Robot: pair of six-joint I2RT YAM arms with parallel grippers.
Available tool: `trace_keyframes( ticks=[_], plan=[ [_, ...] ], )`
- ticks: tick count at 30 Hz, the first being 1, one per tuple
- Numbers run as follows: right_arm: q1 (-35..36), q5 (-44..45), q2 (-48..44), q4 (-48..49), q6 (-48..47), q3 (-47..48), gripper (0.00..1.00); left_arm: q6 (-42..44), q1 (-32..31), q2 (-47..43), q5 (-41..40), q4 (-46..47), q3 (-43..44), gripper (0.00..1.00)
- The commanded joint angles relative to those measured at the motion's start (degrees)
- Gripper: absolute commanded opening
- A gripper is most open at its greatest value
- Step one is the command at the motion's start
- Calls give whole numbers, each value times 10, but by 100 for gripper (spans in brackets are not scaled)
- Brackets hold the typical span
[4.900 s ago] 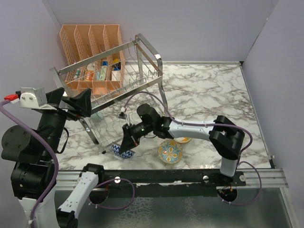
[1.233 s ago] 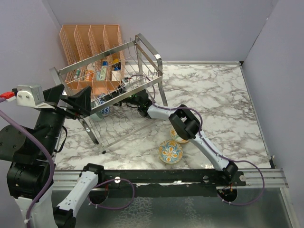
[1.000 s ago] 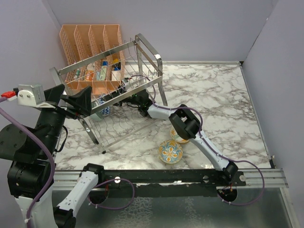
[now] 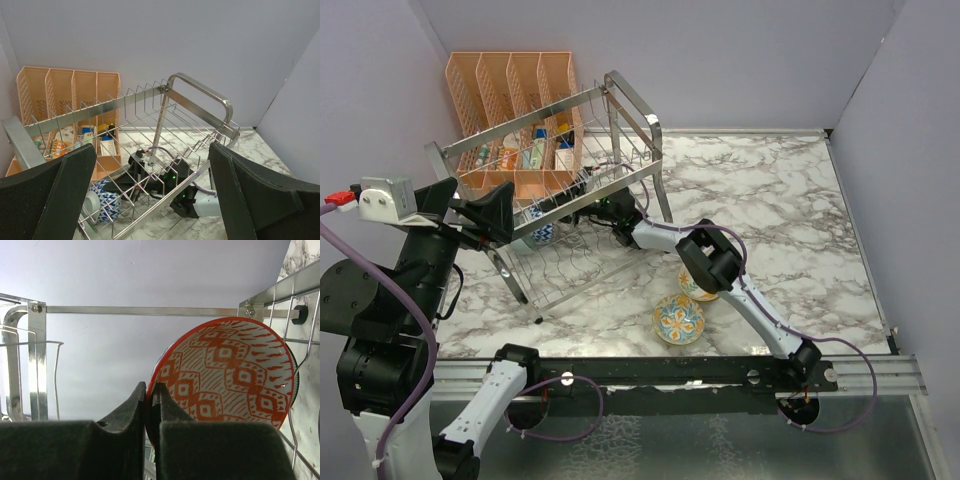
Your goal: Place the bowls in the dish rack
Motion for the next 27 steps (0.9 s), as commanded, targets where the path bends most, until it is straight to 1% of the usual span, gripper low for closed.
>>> trace_keyframes(
  ticks=[1, 6, 17, 21, 24, 27],
  plan=[
    [16, -31, 2, -16, 17, 2, 1, 7, -2, 2, 3, 2, 5, 99],
    [16, -32, -15, -36, 2, 16, 1, 8, -3, 4, 2, 3, 8, 99],
    [18, -27, -12, 11, 32, 21, 1, 8, -3, 4, 4, 5, 4, 99],
    [18, -19, -22, 6, 21, 21, 1, 8, -3, 3, 3, 2, 6, 99],
    [17, -9, -40, 15, 10, 1, 1, 8, -3, 3, 1, 2, 6, 99],
    [17, -8, -46, 2, 1, 5, 1, 8, -3, 1, 2, 1, 6, 99]
  ],
)
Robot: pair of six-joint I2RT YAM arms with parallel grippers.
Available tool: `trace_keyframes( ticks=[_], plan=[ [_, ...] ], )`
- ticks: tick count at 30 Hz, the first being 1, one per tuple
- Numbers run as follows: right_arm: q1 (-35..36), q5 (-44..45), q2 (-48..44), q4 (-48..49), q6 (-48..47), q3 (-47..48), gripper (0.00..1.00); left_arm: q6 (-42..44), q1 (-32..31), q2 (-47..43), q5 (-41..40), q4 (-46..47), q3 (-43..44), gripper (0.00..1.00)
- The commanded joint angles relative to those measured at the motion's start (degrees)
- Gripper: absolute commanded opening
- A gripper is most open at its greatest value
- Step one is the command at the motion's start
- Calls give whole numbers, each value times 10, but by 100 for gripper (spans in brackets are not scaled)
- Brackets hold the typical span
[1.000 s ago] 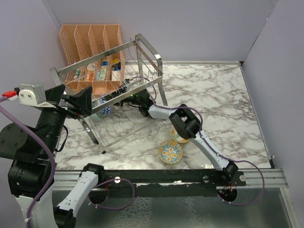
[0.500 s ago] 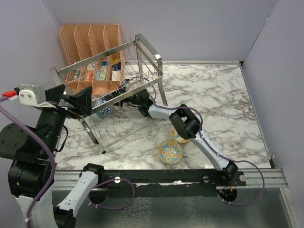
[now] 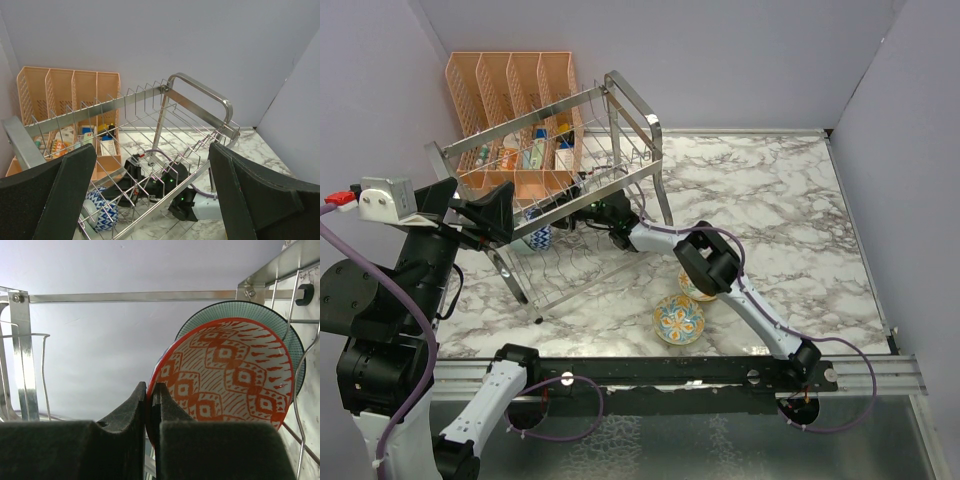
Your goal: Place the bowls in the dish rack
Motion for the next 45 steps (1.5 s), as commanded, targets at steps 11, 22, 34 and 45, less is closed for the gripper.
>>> trace_keyframes(
  ticks=[11, 22, 34, 45],
  plan=[
    [4, 4, -22, -6, -56, 3, 2, 8, -2, -6, -3, -3, 4, 99],
    [4, -16, -37, 10, -88, 17, 33, 8, -3, -5, -2, -1, 2, 99],
    [8, -27, -133, 79, -117, -106, 40, 9, -3, -1, -6, -1, -1, 99],
    [43, -54, -271, 187, -126, -364, 39, 8, -2, 7, -16, -3, -6, 99]
  ],
)
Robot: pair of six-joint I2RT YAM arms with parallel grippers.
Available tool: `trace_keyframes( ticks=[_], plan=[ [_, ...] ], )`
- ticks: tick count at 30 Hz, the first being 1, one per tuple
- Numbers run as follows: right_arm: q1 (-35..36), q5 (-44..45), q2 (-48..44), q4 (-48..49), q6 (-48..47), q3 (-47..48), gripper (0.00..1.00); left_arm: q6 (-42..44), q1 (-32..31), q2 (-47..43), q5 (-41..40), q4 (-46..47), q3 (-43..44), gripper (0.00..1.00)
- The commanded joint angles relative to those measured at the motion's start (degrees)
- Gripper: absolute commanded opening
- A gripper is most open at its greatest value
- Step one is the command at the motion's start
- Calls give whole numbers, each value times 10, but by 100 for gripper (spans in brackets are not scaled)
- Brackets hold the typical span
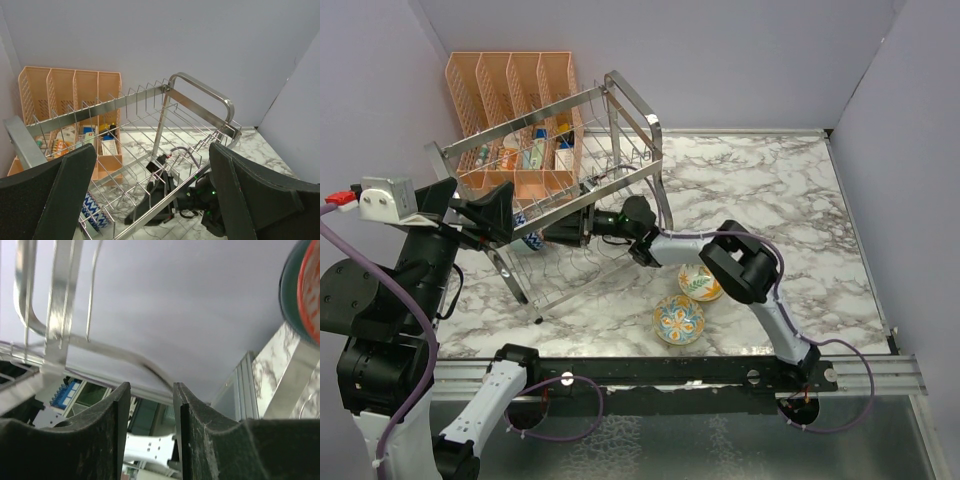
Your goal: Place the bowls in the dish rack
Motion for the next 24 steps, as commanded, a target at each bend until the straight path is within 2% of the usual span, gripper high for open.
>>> trace_keyframes(
  ticks=[1, 5, 8, 12, 15, 19, 24],
  plan=[
    [29, -35, -68, 62, -24, -107, 39, 6, -2, 8, -14, -3, -6, 99],
    [55, -60, -124, 58, -58, -199, 39, 5, -3, 13, -12, -3, -6, 99],
    [78, -70, -183, 11, -114, -276, 39, 4, -2, 14, -9, -2, -11, 99],
    [107, -75, -257, -95, -208, -364, 40, 2, -3, 10, -8, 4, -26, 99],
    [122, -56, -317, -221, -300, -404, 40, 2, -3, 10, -6, 7, -32, 99],
    [130, 57, -410, -441, -434, -430, 43, 0, -2, 8, -12, 5, -40, 99],
    [134, 238, -534, -644, -507, -450, 44, -2, -3, 11, -7, 8, -51, 99]
  ],
)
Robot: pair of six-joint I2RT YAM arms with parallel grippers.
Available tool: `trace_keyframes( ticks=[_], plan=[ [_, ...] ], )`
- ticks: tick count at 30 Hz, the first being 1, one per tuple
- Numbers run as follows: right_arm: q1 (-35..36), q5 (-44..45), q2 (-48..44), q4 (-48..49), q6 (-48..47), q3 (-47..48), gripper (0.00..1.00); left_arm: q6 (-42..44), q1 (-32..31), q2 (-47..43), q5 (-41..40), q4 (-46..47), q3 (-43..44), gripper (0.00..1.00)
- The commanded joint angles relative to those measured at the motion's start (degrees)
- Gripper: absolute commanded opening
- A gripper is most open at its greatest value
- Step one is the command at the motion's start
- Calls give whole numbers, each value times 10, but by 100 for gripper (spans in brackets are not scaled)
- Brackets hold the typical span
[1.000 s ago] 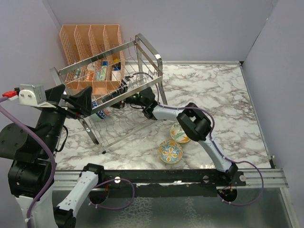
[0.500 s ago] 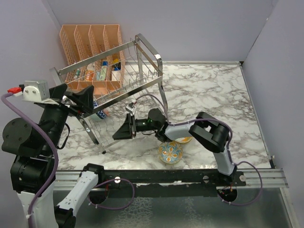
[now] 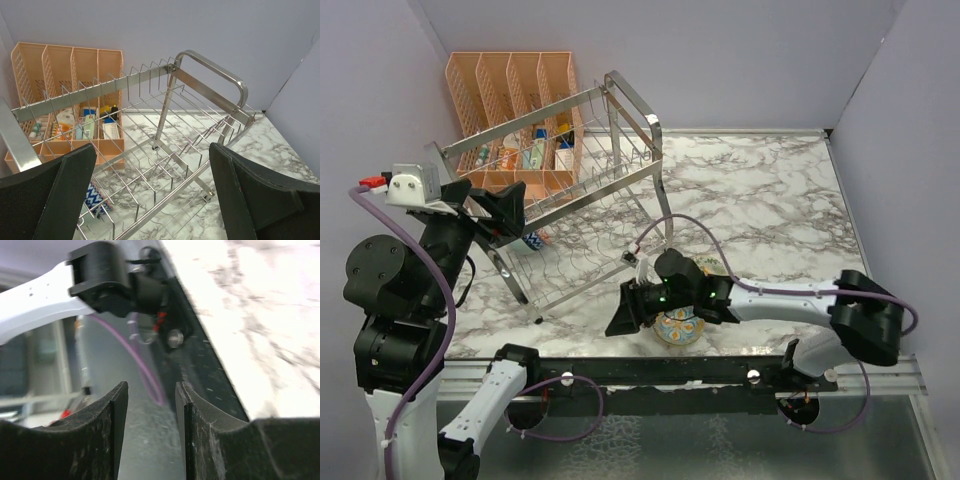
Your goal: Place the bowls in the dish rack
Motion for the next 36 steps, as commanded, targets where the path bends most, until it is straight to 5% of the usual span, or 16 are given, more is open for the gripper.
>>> trace_keyframes(
  ticks=[1, 8, 14, 36],
  plan=[
    [5, 203, -102, -251, -121, -10, 44, -2, -3, 3, -6, 8, -10, 99],
    [26, 335, -154, -443, -140, 33, 45, 0, -3, 5, -2, 11, -25, 99],
    [61, 386, -144, -510, -118, 39, 50, 2, -3, 1, -1, 14, -45, 99],
    [98, 425, -90, -437, -167, 34, 52, 16, -3, 2, -4, 2, -43, 99]
  ],
)
